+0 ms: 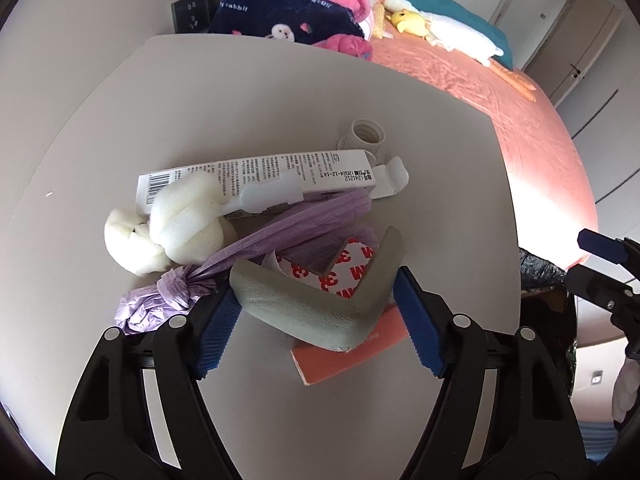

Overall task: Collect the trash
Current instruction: 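Grasp the grey foam corner with the left tool while the right tool grasps the orange box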

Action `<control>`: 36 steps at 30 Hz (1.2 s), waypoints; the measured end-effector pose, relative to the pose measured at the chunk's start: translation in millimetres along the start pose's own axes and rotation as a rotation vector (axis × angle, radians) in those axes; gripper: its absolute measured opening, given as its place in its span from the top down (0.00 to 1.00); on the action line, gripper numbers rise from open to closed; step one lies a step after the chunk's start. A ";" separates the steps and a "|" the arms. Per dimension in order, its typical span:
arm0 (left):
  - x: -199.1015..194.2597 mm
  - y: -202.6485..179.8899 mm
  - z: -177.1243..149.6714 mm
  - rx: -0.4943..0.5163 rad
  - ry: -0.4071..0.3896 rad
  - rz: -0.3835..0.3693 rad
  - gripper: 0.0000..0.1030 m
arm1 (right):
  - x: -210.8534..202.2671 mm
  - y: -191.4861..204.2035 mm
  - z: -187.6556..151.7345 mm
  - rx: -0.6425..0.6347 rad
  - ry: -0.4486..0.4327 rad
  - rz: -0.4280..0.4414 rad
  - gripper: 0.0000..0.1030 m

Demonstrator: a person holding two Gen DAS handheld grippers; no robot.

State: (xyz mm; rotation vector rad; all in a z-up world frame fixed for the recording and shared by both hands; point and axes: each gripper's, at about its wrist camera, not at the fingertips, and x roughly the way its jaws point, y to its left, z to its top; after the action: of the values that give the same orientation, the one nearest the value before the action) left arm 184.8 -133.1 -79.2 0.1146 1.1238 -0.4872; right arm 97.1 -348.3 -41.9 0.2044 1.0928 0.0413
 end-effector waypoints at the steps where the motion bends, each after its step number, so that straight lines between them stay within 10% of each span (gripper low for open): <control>1: -2.8 0.9 -0.6 -0.002 -0.005 -0.001 0.30 | 0.6 2.4 0.1 -0.007 0.002 0.002 0.20; 36: -80.9 108.1 -76.6 -0.252 -0.068 0.071 0.30 | 76.5 150.2 -4.2 -0.201 0.152 0.087 0.20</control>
State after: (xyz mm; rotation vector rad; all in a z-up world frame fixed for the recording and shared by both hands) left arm 139.7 13.9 -57.6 -0.0813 1.1017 -0.2807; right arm 138.8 -190.2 -83.0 0.0685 1.2220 0.2468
